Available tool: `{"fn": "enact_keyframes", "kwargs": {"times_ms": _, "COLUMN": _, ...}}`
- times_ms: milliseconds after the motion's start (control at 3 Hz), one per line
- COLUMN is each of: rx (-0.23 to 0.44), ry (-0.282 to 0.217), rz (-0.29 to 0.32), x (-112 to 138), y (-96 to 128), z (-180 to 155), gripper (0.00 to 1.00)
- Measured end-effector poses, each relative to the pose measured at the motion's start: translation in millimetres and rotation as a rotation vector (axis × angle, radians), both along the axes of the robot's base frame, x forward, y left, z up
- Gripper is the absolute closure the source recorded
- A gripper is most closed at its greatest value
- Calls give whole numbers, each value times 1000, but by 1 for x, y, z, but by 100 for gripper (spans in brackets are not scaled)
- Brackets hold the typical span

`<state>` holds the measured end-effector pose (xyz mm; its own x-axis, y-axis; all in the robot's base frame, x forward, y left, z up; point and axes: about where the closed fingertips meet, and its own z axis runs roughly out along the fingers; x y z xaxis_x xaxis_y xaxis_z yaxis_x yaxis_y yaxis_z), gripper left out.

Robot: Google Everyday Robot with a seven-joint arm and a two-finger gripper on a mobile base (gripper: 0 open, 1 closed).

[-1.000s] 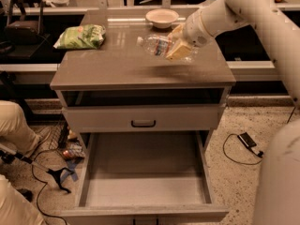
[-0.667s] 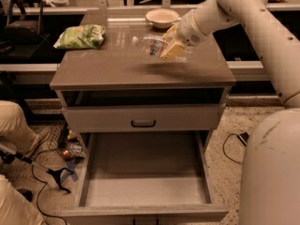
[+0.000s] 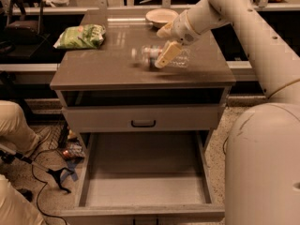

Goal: Pick water bottle from middle drawer and place on counter

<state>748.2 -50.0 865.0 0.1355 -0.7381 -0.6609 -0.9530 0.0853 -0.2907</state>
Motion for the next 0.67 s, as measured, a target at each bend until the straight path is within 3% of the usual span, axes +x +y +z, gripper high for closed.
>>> {"fn": "enact_keyframes", "kwargs": {"times_ms": 333, "rx": 1, "ry": 0, "rz": -2, "x": 0, "y": -1, "z": 0, "gripper": 0}}
{"fn": "enact_keyframes", "kwargs": {"times_ms": 667, "rx": 3, "ry": -71, "rz": -64, "x": 0, "y": -32, "z": 22, "gripper": 0}}
